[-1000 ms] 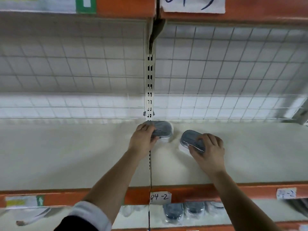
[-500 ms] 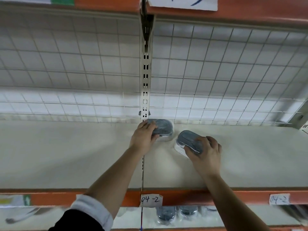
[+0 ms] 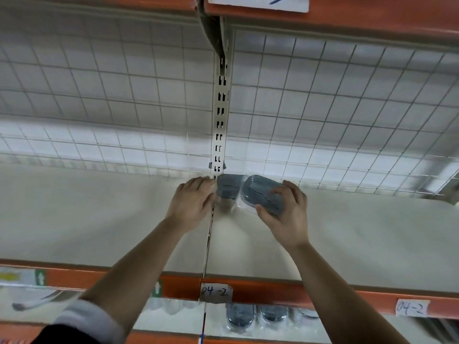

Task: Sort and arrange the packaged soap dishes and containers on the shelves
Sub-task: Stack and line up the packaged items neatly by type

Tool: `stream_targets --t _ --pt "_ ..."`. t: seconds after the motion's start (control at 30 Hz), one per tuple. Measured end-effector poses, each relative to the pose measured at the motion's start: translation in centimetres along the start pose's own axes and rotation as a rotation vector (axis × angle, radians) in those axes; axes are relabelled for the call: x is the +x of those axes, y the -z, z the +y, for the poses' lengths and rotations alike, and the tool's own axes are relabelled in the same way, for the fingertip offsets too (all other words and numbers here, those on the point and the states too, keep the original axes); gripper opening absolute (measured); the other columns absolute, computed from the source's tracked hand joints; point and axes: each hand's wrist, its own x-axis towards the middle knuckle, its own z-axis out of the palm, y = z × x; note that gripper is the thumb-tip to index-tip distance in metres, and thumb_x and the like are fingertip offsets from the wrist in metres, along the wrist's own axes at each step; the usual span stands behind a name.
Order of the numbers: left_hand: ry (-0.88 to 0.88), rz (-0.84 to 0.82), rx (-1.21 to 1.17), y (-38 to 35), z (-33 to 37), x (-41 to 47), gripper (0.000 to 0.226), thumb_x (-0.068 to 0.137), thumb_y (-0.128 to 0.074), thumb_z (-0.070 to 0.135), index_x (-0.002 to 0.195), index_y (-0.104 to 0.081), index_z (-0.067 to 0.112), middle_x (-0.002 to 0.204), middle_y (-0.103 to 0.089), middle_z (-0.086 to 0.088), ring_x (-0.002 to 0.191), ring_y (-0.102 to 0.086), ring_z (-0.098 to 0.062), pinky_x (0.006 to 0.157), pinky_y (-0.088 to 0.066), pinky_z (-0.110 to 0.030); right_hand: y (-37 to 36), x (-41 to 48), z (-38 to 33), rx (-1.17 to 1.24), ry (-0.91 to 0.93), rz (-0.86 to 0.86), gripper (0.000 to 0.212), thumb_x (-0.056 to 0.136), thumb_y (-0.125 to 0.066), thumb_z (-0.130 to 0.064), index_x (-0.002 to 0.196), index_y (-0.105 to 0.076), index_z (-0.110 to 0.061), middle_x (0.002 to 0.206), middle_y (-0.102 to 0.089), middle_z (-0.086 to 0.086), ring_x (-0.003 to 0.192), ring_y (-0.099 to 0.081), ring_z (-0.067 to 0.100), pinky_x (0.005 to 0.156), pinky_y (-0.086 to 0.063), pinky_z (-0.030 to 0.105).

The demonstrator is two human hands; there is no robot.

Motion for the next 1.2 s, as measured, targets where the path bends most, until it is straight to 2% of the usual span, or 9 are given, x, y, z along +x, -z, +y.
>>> stream_targets --t 0.13,0.23,0.33,0.5,0.6,0.73,0.87,1.03,1.2 --pt "0.046 0.061 0.074 0.6 -2.0 -2.3 0.034 0.097 -0.049 0.026 0.126 -0.059 0.011 0.124 -0.062 -0.007 0.114 -0.057 -0.031 0.094 -0.042 -0.043 -2.0 3.2 -1.3 0.051 0.042 -0.071 0.041 0.071 -0.083 -0.028 0.104 -0.061 -0.015 0.127 -0.051 0.001 0.131 -0.035 0.022 0.103 -0.029 0.026" --pt "0.115 0.089 0.043 0.6 -2.2 -3.1 0.049 0.093 -0.032 0.035 0.12 -0.063 0.007 0.117 -0.066 -0.009 0.106 -0.061 -0.032 0.09 -0.045 -0.044 -3.4 5.3 -2.3 0.055 0.097 -0.099 0.04 0.073 -0.081 -0.029 0.105 -0.06 -0.015 0.132 -0.048 0.004 0.132 -0.034 0.02 0.105 -0.031 0.029" --pt "0.133 0.087 0.018 0.5 -2.2 -2.9 0.053 0.09 -0.03 0.035 0.117 -0.065 0.005 0.114 -0.068 -0.01 0.102 -0.063 -0.033 0.087 -0.047 -0.044 -4.6 6.3 -2.6 0.031 0.113 -0.211 0.038 0.078 -0.078 -0.029 0.109 -0.062 -0.014 0.133 -0.045 0.008 0.129 -0.04 0.022 0.106 -0.035 0.03" --pt "0.161 0.069 -0.016 0.3 -2.7 -2.9 0.054 0.09 -0.029 0.037 0.118 -0.063 0.006 0.115 -0.066 -0.009 0.102 -0.062 -0.033 0.089 -0.045 -0.044 -5.3 5.6 -2.6 -0.04 0.136 -0.174 0.035 0.083 -0.076 -0.026 0.114 -0.068 -0.011 0.119 -0.057 0.006 0.12 -0.043 0.029 0.102 -0.029 0.021" --pt "0.15 0.065 -0.027 0.2 -2.7 -2.9 0.053 0.09 -0.029 0.037 0.119 -0.062 0.007 0.116 -0.065 -0.008 0.103 -0.061 -0.033 0.09 -0.045 -0.043 -5.2 5.3 -2.9 -0.115 0.162 -0.169 0.037 0.087 -0.071 -0.029 0.119 -0.066 -0.012 0.121 -0.058 0.003 0.121 -0.041 0.027 0.096 -0.039 0.026" --pt "0.162 0.06 -0.036 0.3 -2.7 -3.0 0.039 0.091 -0.043 0.027 0.119 -0.062 0.006 0.117 -0.065 -0.008 0.103 -0.061 -0.033 0.089 -0.044 -0.043 -4.6 4.9 -3.0 -0.186 0.132 -0.163 0.038 0.089 -0.067 -0.034 0.123 -0.063 -0.016 0.125 -0.055 -0.001 0.124 -0.039 0.023 0.087 -0.049 0.035" --pt "0.169 0.05 -0.031 0.4 -2.6 -2.9 0.038 0.09 -0.045 0.025 0.117 -0.063 0.006 0.115 -0.065 -0.009 0.101 -0.061 -0.034 0.088 -0.044 -0.044 -4.1 4.8 -2.7 -0.242 0.096 -0.163 0.039 0.09 -0.064 -0.038 0.125 -0.062 -0.02 0.127 -0.054 -0.004 0.125 -0.038 0.022 0.085 -0.052 0.039" --pt "0.168 0.056 -0.027 0.4 -2.5 -3.1 0.05 0.091 -0.032 0.034 0.116 -0.063 0.006 0.114 -0.066 -0.009 0.1 -0.061 -0.033 0.087 -0.045 -0.044 -4.0 4.8 -3.0 -0.269 0.077 -0.163 0.038 0.09 -0.065 -0.039 0.123 -0.062 -0.021 0.125 -0.055 -0.006 0.124 -0.038 0.022 0.08 -0.053 0.039" --pt "0.195 0.049 -0.024 0.3 -2.6 -3.1 0.04 0.091 -0.041 0.027 0.119 -0.062 0.006 0.116 -0.065 -0.008 0.103 -0.06 -0.033 0.091 -0.043 -0.044 -3.5 4.9 -2.6 -0.271 0.095 -0.171 0.037 0.089 -0.067 -0.035 0.122 -0.063 -0.017 0.124 -0.057 -0.002 0.122 -0.04 0.026 0.083 -0.052 0.039"
